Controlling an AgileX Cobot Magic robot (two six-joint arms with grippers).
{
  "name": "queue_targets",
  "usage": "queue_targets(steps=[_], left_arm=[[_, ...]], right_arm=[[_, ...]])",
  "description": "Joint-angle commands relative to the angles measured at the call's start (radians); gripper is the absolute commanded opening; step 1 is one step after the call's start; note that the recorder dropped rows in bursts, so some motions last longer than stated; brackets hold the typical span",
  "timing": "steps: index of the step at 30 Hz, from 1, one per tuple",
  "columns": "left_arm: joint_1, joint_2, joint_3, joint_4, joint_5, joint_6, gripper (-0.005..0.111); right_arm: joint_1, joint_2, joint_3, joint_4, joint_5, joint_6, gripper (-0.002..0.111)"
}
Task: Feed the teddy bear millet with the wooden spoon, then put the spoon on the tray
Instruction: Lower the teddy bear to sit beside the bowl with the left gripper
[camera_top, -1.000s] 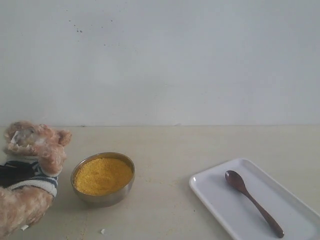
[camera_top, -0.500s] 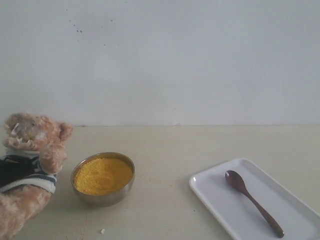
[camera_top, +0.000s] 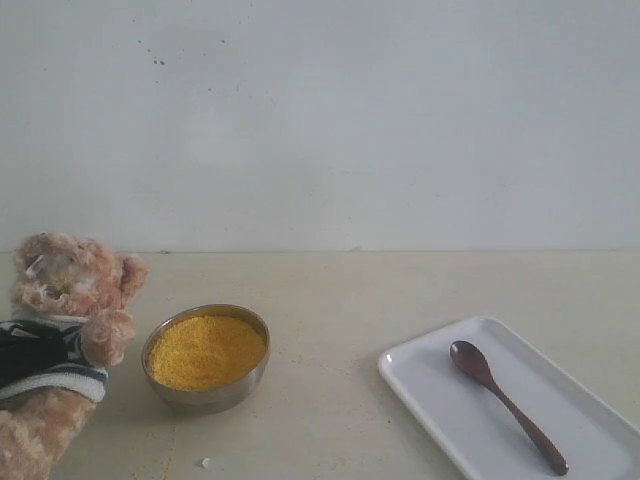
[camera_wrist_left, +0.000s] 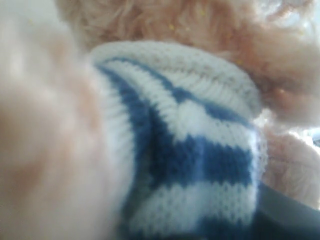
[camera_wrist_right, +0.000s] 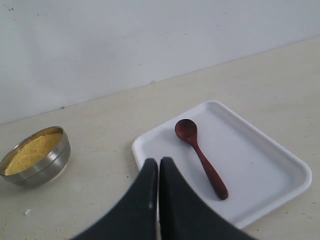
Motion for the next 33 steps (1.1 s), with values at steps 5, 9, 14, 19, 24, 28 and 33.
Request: queue_targets(steps=[5,9,14,19,24,28,33], left_arm=[[-0.071,-0.006,-0.004,-0.008,0.026,0.084,0.004],[-0.084,-0.006,-0.004,-0.008,-0.046,0.103,0.004],[-0.084,-0.006,-0.004,-0.008,-0.139,0.077,0.013],[-0.084,-0.006,-0.004,-0.008,-0.139,0.084,0.066],[-0.084,-0.006,-0.004,-0.008,-0.139,0.084,0.074],[-0.084,-0.006,-0.004,-0.008,-0.14,0.082,0.074],[-0.084,-0.006,-0.004,-0.008,-0.138,0.04,0.074]], right_arm=[[0.002,0.005,-0.001,-0.011,-0.01,-0.007,0.0],[0.002,0.005,-0.001,-0.011,-0.01,-0.007,0.0],[0.002,0.005,-0.001,-0.011,-0.01,-0.007,0.0],[0.002,0.005,-0.001,-0.011,-0.01,-0.007,0.0],[0.002,0.005,-0.001,-0.009,-0.01,-0.007,0.0],[0.002,0.005,-0.001,-0.009,-0.01,-0.007,0.0],[0.002,0.005,-0.001,-0.009,-0.01,-0.007,0.0]])
